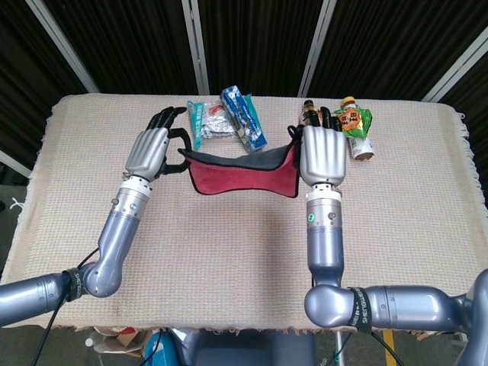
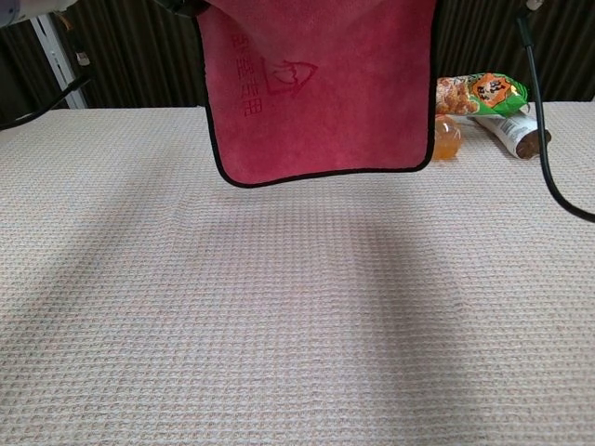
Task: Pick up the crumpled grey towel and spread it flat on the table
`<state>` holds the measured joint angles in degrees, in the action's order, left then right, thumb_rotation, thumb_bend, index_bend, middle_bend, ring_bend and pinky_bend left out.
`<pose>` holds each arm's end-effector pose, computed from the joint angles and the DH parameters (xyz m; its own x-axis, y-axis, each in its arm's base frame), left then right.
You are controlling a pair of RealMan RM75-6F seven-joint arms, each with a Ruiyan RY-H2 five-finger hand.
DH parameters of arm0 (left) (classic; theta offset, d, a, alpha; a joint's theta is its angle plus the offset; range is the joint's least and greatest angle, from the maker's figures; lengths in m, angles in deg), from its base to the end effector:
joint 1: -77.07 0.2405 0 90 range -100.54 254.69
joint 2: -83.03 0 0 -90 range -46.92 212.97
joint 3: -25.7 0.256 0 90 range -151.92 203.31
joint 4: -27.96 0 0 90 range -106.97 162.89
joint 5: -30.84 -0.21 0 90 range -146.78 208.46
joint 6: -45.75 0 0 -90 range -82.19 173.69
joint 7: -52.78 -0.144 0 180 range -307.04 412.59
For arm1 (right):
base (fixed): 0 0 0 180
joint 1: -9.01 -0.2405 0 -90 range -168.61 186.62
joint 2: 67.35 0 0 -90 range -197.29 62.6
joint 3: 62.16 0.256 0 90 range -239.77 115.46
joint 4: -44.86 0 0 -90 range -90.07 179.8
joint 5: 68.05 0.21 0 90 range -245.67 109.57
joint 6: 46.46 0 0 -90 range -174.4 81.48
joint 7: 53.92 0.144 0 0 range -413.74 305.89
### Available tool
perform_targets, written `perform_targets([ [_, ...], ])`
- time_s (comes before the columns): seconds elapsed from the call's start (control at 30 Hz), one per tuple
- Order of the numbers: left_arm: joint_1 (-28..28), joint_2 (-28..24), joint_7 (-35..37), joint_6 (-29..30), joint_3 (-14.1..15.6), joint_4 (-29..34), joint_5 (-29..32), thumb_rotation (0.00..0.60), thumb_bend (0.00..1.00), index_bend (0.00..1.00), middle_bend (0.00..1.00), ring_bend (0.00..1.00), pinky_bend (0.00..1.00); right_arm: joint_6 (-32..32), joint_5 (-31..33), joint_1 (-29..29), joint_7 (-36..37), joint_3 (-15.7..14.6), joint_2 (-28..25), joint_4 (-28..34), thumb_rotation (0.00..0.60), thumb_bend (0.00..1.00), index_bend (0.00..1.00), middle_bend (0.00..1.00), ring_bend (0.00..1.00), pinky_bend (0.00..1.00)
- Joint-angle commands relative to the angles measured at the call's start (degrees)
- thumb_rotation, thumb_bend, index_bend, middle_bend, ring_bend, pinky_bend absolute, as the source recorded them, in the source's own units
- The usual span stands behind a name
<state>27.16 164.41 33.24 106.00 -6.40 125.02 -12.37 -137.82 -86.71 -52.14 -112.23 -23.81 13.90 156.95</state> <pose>-0.0443 0.4050 0.0889 0.0005 0.0826 0.9966 0.9708 -0.2391 0.0194 0.0064 -0.3754 0.1270 0.3305 0.0593 0.9419 -0.9434 0.0484 0.3280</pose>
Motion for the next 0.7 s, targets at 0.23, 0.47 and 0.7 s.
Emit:
perform_targets([
  [0.23, -3.7, 2.3, -1.9, 1.3, 0.2, -4.8, 2.8, 0.6, 0.48, 0.67, 0.08, 0.0, 0.02, 9.5, -3.8, 2.4, 9.5, -1.7, -0.8, -8.8, 0.6, 0.67, 0.7, 0.24, 0.11, 0.19],
  [0.47, -8.4, 6.2, -2.1, 0.4, -0.3, -12.1, 3.8, 0.6, 0.48, 0.67, 0.09, 0.0, 0.02, 15.2, -7.7, 1.7, 16.3, -3.3, 1.8, -18.2, 0.6, 0.67, 0.7, 0.24, 0.11, 0.19],
  [0.7, -12.5, 11.0, -1.1, 0.1, -1.0, -20.4, 3.7, 0.6, 0.48, 0.67, 0.09, 0.0, 0.02, 18.6, -11.5, 0.8, 21.4, -4.5, 4.6, -25.5, 0.6, 0.67, 0.7, 0.24, 0.11, 0.19],
])
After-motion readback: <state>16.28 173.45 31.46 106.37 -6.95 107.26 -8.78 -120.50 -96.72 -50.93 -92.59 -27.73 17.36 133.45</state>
